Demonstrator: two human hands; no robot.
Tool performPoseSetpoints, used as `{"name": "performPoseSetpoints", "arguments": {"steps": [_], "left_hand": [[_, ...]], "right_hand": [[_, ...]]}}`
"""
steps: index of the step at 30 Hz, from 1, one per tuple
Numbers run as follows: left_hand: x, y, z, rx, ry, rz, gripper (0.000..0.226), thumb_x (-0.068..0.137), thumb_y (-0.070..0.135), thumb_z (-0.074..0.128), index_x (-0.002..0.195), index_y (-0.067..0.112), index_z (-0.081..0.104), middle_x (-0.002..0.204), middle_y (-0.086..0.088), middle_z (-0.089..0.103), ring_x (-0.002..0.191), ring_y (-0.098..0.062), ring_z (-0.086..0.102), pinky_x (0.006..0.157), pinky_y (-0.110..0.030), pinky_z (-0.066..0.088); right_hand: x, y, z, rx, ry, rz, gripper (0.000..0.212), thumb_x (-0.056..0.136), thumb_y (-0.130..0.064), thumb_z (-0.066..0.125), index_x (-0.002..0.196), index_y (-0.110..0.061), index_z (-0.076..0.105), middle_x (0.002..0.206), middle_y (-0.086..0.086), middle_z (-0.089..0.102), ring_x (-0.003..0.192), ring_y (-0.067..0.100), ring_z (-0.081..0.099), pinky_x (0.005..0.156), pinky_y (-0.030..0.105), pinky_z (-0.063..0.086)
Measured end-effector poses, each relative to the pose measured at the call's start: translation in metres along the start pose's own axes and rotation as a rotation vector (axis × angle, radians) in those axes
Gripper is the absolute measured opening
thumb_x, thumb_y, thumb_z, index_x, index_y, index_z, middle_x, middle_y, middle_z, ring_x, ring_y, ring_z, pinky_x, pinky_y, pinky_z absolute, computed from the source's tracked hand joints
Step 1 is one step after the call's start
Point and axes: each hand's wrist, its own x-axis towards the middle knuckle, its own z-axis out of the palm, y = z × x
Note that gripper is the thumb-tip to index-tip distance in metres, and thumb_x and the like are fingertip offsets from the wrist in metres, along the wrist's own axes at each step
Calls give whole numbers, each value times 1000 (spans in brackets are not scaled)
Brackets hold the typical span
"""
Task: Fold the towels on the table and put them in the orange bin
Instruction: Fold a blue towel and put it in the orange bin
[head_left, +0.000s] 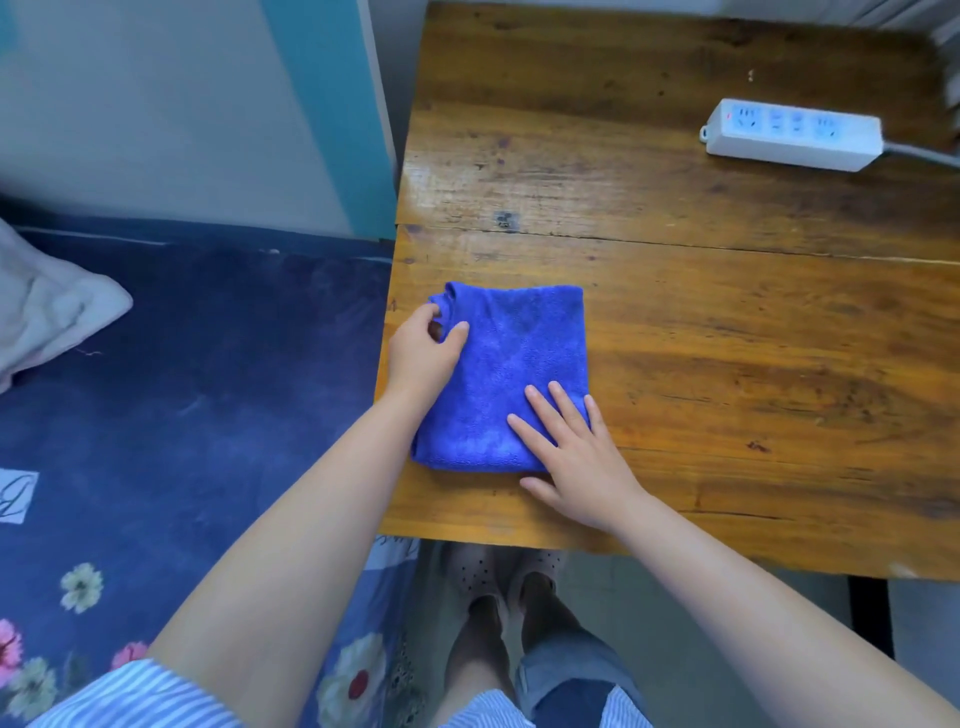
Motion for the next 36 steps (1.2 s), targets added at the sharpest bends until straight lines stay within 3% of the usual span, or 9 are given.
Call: {"name": "performPoseSetpoints", "arguments": {"steps": [4,11,16,19,24,26,28,30,36], "left_hand": [[5,5,1,-57,17,40,33,88,14,55,121,13,54,74,12,49,68,-3,45,61,-1,35],[2,-13,-6,195,67,-164,53,91,24,51,138,9,32,125,-14,51,118,-27,46,92,-34,38],[-46,-24,6,688,-60,472,51,90,22,51,135,0,41,144,-21,36,136,-35,31,108,-44,29],[-58,-46,10,841,-324,426,57,97,37,32,147,14,14,157,-3,5,145,-18,-1,116,-36,0],[-55,-53,10,808,-341,404,58,96,38,33,147,17,14,157,-2,4,145,-17,-2,116,-37,-3],[-58,-49,4,839,-263,527,55,93,39,41,138,9,38,149,-13,31,140,-26,26,114,-44,15],[-67,-52,0,847,-115,752,52,82,45,45,107,4,66,108,-18,66,106,-31,55,97,-44,41],[-80,-61,-4,838,-7,847,55,75,52,48,90,5,71,82,-12,68,85,-24,43,81,-38,38],[-96,-60,-1,880,-67,618,61,40,41,89,89,8,72,79,-8,67,79,-25,59,69,-31,49]], "right_hand": [[-1,4,-1,11,-1,-10,68,90,-48,43,146,-30,8,156,1,-10,143,24,-14,114,45,-11],[-4,4,-7,18,66,-59,67,80,-32,66,139,-19,37,151,13,23,139,41,17,111,57,11],[-5,5,-7,-86,200,-88,73,48,-27,88,116,-11,63,126,18,58,113,41,55,85,60,44],[-5,7,-7,-115,199,-107,73,50,-29,86,117,-11,63,125,18,59,113,40,56,85,59,44],[-8,8,-13,-152,123,-122,73,66,-33,79,129,-12,51,138,18,46,127,39,43,100,58,33],[-10,9,-19,-262,119,-161,72,54,-37,84,118,-14,62,127,16,58,115,32,58,91,55,44],[-12,11,-23,-400,162,-225,55,48,-29,83,100,-16,71,108,9,70,93,24,68,82,47,52],[-12,13,-25,-493,190,-311,37,51,-18,74,88,-17,71,91,2,71,75,20,66,75,35,55],[-8,9,-23,-596,363,-380,28,67,-4,34,83,-8,57,71,-1,64,58,17,58,57,22,48]]}}
